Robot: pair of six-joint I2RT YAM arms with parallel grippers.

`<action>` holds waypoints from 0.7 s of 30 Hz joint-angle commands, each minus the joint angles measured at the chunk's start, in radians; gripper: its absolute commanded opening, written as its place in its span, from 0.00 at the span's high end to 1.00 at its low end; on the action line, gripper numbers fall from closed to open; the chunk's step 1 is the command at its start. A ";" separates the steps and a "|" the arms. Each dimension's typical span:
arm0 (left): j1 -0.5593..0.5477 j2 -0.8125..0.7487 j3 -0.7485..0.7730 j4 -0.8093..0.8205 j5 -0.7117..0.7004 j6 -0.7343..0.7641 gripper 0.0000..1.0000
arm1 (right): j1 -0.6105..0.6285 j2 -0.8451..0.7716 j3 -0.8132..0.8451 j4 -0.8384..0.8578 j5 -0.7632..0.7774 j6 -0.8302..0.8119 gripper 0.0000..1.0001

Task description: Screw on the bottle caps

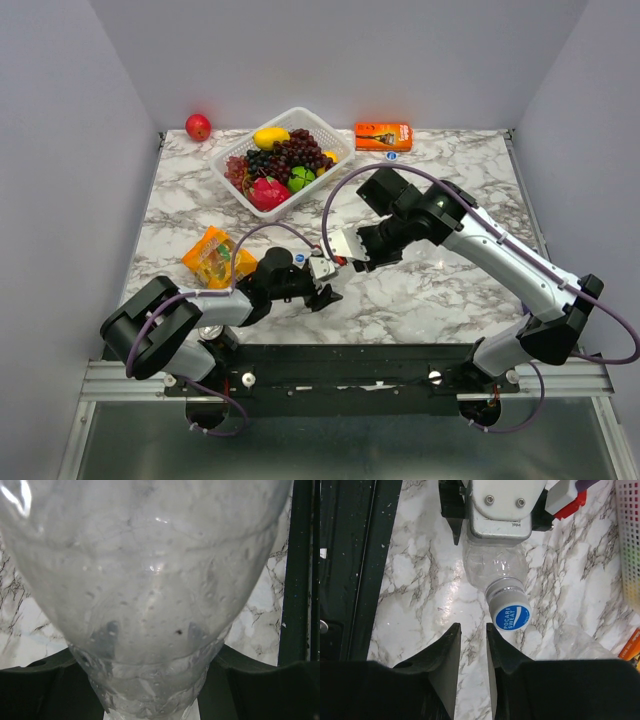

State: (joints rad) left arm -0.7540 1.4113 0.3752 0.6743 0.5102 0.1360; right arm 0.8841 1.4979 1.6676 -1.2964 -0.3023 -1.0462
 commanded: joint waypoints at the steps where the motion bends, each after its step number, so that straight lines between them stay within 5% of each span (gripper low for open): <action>1: 0.002 -0.026 0.010 0.107 0.028 0.000 1.00 | 0.007 0.002 -0.019 -0.007 0.015 0.063 0.66; 15: 0.001 -0.034 0.008 0.041 0.025 0.054 1.00 | 0.006 -0.065 -0.012 -0.061 0.143 0.084 0.65; 21: 0.001 -0.032 0.039 -0.084 0.083 0.175 1.00 | 0.007 -0.064 0.027 0.009 0.141 0.046 0.43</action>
State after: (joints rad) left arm -0.7540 1.3937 0.3794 0.6773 0.5297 0.2066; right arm 0.8845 1.4467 1.6634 -1.3212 -0.1898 -0.9718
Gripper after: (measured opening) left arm 0.653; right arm 0.535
